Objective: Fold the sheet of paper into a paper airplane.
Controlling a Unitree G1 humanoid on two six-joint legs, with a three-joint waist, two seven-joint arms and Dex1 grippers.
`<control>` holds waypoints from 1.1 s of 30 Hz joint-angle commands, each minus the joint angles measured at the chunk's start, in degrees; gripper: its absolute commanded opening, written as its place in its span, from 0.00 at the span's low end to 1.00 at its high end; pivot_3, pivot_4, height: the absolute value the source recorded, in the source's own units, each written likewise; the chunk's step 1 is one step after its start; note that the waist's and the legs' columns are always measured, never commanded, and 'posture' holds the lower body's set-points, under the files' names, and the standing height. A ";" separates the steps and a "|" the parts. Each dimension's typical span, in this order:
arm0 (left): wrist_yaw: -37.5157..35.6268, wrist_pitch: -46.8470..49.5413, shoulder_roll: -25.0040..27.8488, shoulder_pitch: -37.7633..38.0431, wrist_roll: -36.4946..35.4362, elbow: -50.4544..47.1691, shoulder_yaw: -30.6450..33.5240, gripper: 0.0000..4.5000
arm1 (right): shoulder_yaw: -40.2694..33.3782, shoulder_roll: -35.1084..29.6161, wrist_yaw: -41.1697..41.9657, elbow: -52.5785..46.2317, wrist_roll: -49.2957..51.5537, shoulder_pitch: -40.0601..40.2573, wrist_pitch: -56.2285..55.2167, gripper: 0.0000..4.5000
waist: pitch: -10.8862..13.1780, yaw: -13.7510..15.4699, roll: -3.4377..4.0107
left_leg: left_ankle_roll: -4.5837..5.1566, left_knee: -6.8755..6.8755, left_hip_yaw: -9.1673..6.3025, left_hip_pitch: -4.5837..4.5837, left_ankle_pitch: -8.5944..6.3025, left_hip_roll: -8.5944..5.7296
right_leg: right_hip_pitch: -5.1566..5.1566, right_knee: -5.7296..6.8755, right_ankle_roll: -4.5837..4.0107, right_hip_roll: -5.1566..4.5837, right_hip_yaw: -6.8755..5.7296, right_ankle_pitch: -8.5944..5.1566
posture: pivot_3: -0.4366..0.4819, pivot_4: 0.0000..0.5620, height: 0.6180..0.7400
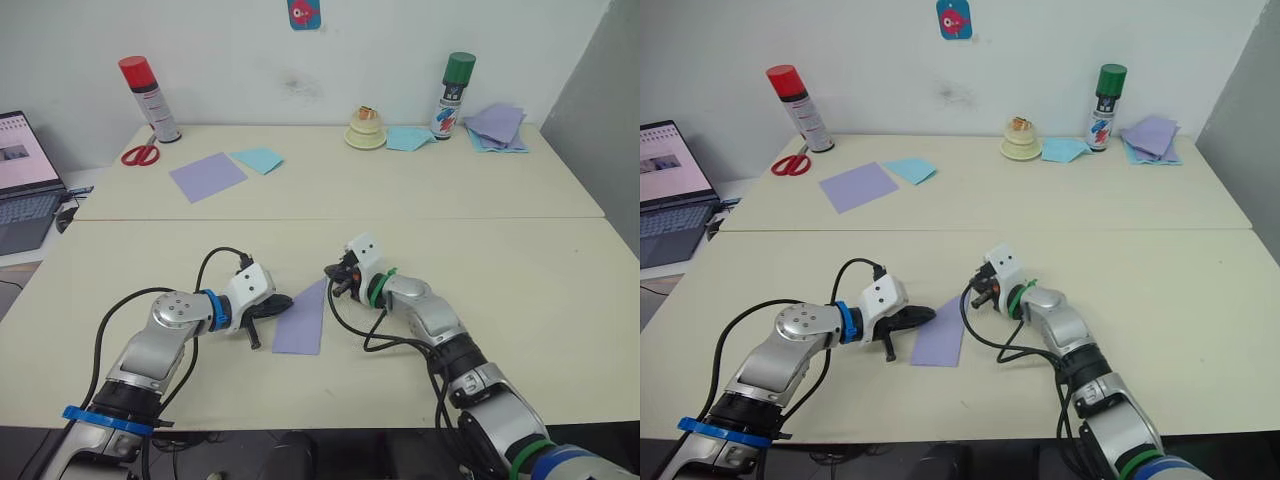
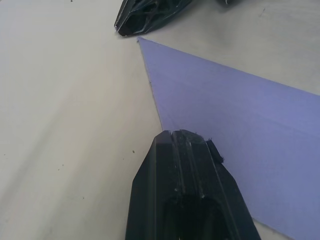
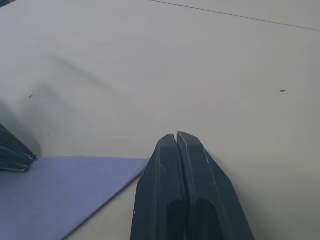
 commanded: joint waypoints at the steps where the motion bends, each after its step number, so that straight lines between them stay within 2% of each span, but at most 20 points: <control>1: -1.34 0.82 -0.18 1.12 1.28 0.59 -2.16 0.00 | -3.17 -1.89 5.45 -3.68 2.85 2.72 -4.37 0.01 | 0.00 0.01 0.00 | 0.00 0.00 0.00 -0.02 0.00 0.00 | 0.01 -0.02 0.00 0.00 0.00 0.00 | 0.48 0.27 1.00; 6: -1.81 0.78 -0.19 0.85 1.52 0.86 -2.05 0.00 | -0.27 -3.73 16.46 -12.14 5.71 6.02 -4.77 0.01 | 0.08 -0.29 0.11 | 0.01 -0.02 0.03 -0.08 0.00 0.03 | 0.15 0.01 0.00 0.01 0.03 0.00 | 0.48 0.27 1.00; 14: -1.88 0.82 -0.56 0.55 1.80 1.09 -2.16 0.00 | 9.23 -4.60 18.48 -12.75 -1.27 7.66 -2.44 0.01 | 0.09 -0.20 0.11 | 0.00 -0.04 0.04 -0.08 0.00 0.07 | 0.10 0.01 0.05 0.06 0.03 -0.04 | 0.48 0.27 1.00; 17: -1.85 0.76 -0.53 0.52 1.94 1.11 -2.12 0.00 | 13.80 -7.23 21.83 -12.19 -4.90 7.35 -1.87 0.01 | 0.07 -0.19 0.10 | 0.00 -0.04 0.06 -0.05 0.00 0.07 | 0.09 0.02 0.07 0.06 0.03 -0.04 | 0.48 0.27 1.00; 22: -1.71 1.06 -0.47 0.78 2.04 0.86 -1.84 0.00 | 17.53 -11.35 30.85 -16.96 -3.24 8.44 2.96 0.01 | 0.06 -0.14 0.08 | 0.00 -0.04 0.02 -0.05 -0.01 0.06 | 0.18 -0.05 0.09 0.04 -0.02 -0.06 | 0.48 0.27 1.00; 30: -0.98 1.84 -0.43 2.62 1.66 -0.76 -1.05 0.00 | 21.03 -14.96 41.43 -19.07 -1.30 8.35 9.22 0.01 | 0.03 -0.17 0.07 | 0.00 -0.04 0.01 -0.01 -0.01 0.08 | 0.24 -0.08 0.25 0.04 -0.01 -0.16 | 0.48 0.27 1.00; 33: -0.76 2.02 -0.92 2.49 1.87 -0.72 -1.32 0.00 | 20.07 -16.52 44.44 -21.42 0.53 7.95 10.38 0.01 | 0.02 -0.14 0.07 | 0.00 -0.06 0.00 -0.01 -0.02 0.08 | 0.26 -0.17 0.26 0.04 -0.03 -0.16 | 0.48 0.27 1.00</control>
